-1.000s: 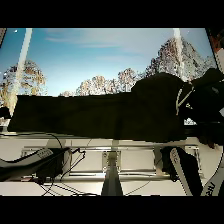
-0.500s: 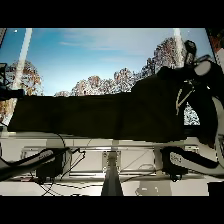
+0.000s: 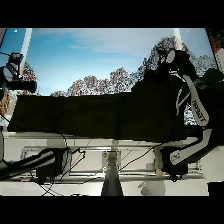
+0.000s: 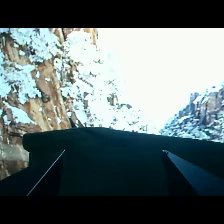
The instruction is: Fold the clothes and pants, and hang the long-sleeved shirts on hangers.
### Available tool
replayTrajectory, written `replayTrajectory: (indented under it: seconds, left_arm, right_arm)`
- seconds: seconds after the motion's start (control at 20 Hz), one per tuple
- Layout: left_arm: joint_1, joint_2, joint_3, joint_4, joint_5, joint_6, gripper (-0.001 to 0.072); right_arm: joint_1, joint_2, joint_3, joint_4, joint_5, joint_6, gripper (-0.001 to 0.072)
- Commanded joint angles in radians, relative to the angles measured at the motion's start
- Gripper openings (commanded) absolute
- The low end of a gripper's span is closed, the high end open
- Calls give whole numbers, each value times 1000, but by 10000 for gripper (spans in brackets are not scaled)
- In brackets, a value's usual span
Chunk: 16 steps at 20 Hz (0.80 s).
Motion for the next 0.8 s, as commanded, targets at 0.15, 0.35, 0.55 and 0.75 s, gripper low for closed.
replayTrajectory:
  seconds: [0.15,0.35,0.55,0.75]
  left_arm:
    - [-9,-1,1,-33,14,0,687]
    - [-9,-1,1,-32,14,-1,687]
    - [-9,-1,1,-32,14,-54,687]
    - [-10,0,1,-33,9,-84,687]
  right_arm:
    - [6,-85,26,-108,150,-8,84]
    - [26,-70,112,-89,121,-82,33]
    - [103,15,252,-43,69,-135,32]
    - [195,148,298,21,19,-192,33]
